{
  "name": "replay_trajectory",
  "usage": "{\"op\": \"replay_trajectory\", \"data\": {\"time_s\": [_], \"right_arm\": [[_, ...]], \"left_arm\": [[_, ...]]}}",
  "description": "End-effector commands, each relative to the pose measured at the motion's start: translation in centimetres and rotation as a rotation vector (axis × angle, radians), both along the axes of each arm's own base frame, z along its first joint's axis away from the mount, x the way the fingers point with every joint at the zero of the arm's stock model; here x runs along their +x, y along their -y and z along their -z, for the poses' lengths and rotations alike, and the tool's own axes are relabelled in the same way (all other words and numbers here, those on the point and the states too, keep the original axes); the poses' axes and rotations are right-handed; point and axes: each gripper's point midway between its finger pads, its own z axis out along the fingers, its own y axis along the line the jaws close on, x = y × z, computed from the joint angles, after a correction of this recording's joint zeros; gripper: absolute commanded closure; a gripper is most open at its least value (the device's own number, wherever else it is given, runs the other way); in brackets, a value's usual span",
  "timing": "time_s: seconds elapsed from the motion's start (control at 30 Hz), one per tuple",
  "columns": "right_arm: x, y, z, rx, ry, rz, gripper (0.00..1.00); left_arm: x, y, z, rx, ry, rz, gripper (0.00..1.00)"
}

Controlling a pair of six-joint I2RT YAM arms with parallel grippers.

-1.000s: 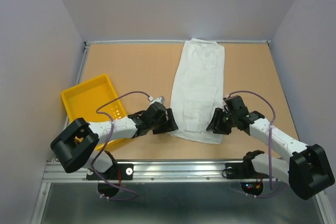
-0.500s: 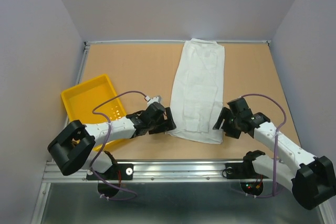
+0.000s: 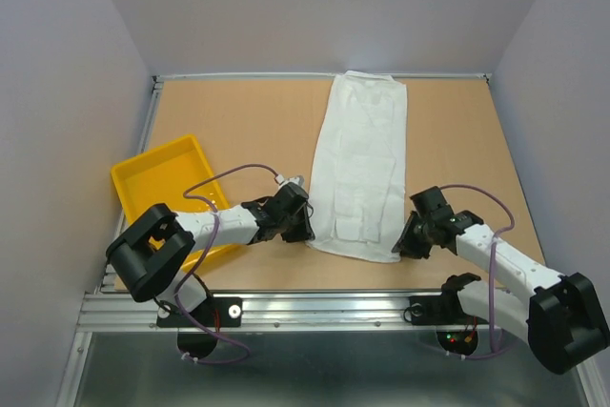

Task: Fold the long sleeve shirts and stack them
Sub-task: Fold the shirt

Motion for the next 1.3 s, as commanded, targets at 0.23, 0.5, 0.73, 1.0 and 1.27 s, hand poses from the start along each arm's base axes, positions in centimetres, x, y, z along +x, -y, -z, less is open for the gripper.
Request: {"op": "replay_trajectory", "data": {"time_s": [0.23,0.5,0.73,1.0,1.27], "right_arm": [[-1.9,-2.7,-1.5,0.187,-0.005,-0.067,0.99],[3.4,-2.2,-8.8,0.086,0.201,-0.101,0.99],[10.2,-2.4,-13.4,-0.037,0.316,-0.120,0.99],[18.8,-1.4,-16.6,-0.081,0.412,-0.087,0.99],[25.3,-0.2,-15.3,-0.080,0.404,-0.086,0.99]], "left_arm": [[-3.6,-1.3,-0.4,-0.015,-0.073,0.066,1.00],[1.2,-2.0,-7.7,0.049,0.100,0.025,1.00],[9.6,-1.1,-12.3,0.025,0.213,-0.036,1.00],[17.7,1.0,-14.5,-0.025,0.253,-0.034,1.00],[24.8,2.7,-14.4,-0.040,0.310,-0.044,1.00]]}}
